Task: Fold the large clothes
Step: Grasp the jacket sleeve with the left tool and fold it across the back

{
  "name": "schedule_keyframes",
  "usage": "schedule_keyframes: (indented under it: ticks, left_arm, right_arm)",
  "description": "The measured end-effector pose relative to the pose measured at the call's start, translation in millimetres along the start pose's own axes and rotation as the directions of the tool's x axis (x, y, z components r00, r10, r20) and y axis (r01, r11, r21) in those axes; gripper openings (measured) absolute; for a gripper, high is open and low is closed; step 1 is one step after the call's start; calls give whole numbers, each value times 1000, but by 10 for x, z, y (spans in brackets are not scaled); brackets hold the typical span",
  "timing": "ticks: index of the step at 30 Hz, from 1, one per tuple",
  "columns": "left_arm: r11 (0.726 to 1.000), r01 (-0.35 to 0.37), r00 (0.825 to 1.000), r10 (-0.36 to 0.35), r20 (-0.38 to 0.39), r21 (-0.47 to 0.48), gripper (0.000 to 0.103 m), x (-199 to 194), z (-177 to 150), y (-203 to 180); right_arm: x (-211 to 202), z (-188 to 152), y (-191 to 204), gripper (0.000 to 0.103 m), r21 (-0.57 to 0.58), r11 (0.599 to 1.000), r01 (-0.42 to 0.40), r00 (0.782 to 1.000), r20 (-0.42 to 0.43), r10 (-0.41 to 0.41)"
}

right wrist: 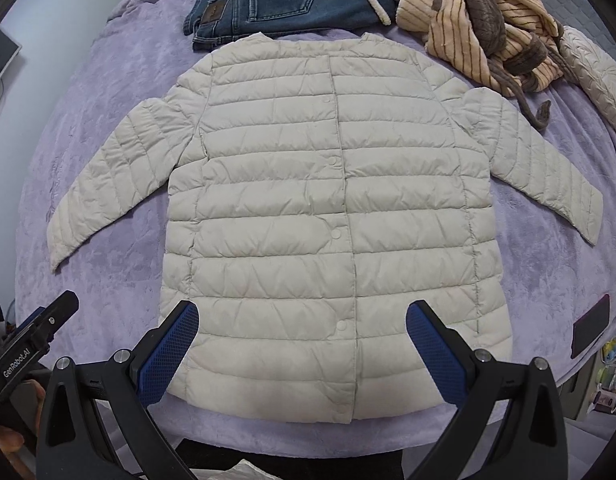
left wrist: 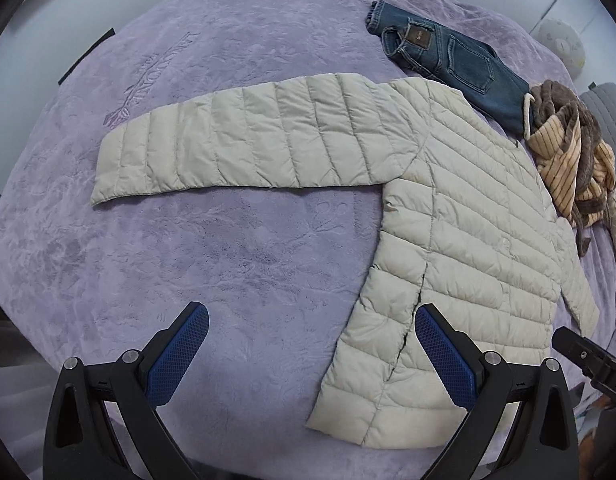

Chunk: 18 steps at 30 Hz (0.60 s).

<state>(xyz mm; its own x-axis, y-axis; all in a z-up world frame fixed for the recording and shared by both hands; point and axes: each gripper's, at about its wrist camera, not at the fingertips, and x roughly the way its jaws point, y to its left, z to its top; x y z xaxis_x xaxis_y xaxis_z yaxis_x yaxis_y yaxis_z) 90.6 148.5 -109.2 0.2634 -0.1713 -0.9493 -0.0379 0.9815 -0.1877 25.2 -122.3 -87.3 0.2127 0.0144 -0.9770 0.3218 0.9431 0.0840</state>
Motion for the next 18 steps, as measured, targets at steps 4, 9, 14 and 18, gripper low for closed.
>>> schedule_keyframes:
  ticks: [4, 9, 14, 18]
  left_arm:
    - [993, 11, 1000, -11, 1, -118, 103, 355, 149, 361]
    - [966, 50, 998, -37, 54, -255, 103, 740, 337, 853]
    - [931, 84, 994, -53, 97, -354, 103, 1065, 513, 1168]
    - [915, 94, 990, -44, 134, -393, 103, 1256, 702, 1253]
  right_arm:
    - [185, 115, 237, 103, -31, 1000, 7, 1000, -22, -8]
    - [439, 217, 566, 103, -97, 995, 5, 999, -38, -8]
    - [689, 275, 873, 103, -172, 985, 6, 999, -44, -14]
    - [828, 322, 1044, 103, -211, 978, -1, 999, -41, -8]
